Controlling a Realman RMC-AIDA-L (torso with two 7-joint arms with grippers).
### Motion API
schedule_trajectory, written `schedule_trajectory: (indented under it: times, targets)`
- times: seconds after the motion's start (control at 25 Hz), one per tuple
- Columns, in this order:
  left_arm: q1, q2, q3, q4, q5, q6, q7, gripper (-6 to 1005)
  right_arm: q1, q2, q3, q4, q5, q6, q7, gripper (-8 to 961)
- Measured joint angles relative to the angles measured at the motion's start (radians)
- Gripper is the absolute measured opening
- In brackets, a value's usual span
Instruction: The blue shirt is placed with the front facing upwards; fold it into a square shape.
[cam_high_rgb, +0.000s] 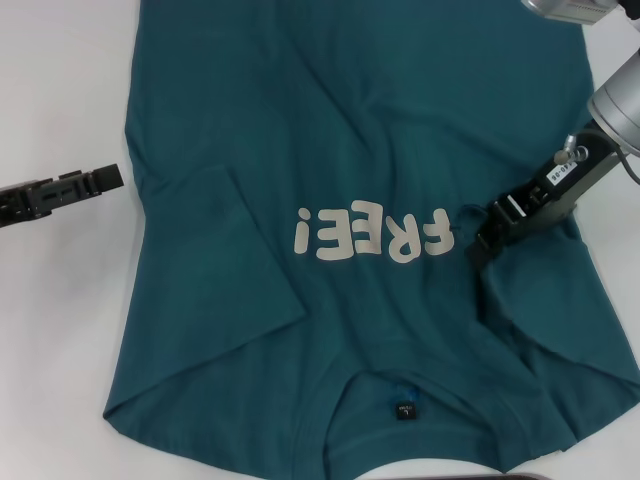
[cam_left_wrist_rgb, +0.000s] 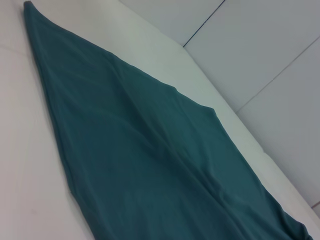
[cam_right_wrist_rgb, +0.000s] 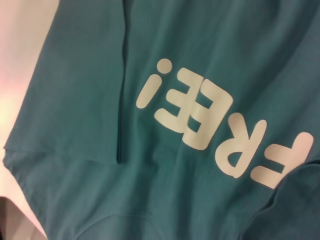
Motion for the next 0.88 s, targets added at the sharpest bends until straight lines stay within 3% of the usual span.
schedule_trajectory:
  times: [0.2, 0.36, 0.44, 0.64, 0.88]
  targets:
    - [-0.002, 0.000, 0.000, 0.000, 0.000, -0.002, 0.000, 936, -0.004, 0.000, 0.004, 0.001, 0.006, -0.010, -0.018, 100]
    - [0.000, 0.000, 0.000, 0.000, 0.000, -0.002, -0.004, 936, -0.011, -0.014, 0.006, 0.001, 0.004, -0.009, -0.019, 127]
    - [0.000, 0.000, 0.000, 0.000, 0.000, -0.002, -0.005, 936, -0.026, -0.027, 0.008, 0.001, 0.000, -0.006, -0.010, 361]
    - [0.000, -0.002, 0.000, 0.000, 0.000, -0.004, -0.006, 936, -0.071, -0.065, 0.048, -0.006, 0.000, 0.001, 0.038, 610]
    - [-0.003, -0.002, 0.000, 0.000, 0.000, -0.006, -0.006, 936, -0.104, -0.086, 0.109, -0.005, -0.005, 0.015, 0.058, 628]
